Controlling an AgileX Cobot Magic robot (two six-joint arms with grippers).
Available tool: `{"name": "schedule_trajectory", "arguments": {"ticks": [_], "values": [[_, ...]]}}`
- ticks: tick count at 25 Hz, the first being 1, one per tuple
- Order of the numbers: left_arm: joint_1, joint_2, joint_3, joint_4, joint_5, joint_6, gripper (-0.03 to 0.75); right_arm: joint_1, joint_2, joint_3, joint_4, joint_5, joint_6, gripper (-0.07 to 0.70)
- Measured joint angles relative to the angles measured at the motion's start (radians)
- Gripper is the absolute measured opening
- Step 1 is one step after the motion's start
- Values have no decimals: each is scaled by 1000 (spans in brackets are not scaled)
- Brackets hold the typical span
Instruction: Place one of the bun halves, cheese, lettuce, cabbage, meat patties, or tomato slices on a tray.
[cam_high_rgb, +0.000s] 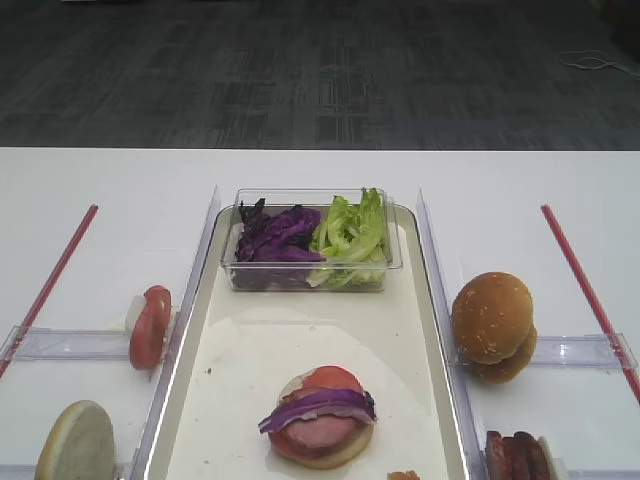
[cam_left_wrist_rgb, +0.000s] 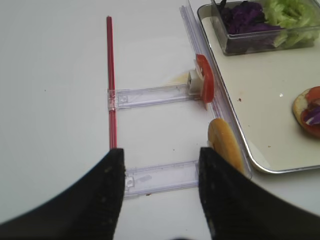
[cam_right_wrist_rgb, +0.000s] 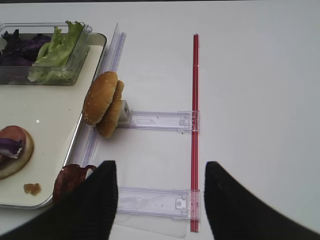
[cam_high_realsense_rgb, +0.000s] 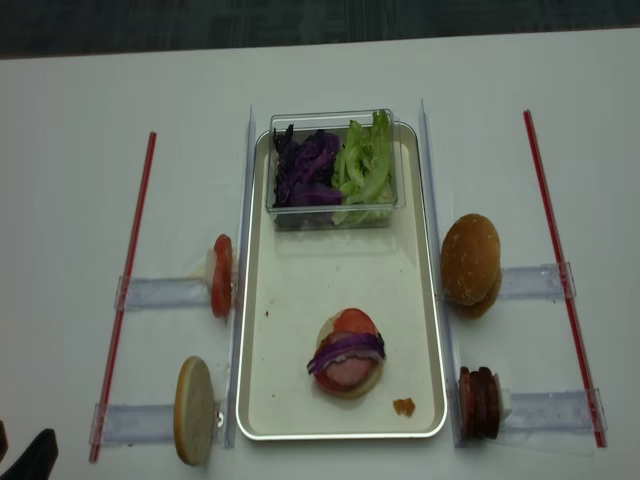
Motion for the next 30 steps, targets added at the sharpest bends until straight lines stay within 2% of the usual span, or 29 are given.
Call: {"name": "schedule_trajectory", "arguments": {"ticks": [30], "values": [[0, 0, 0, 0, 0, -2, 357, 0, 0, 0, 0, 2, 2, 401]]}}
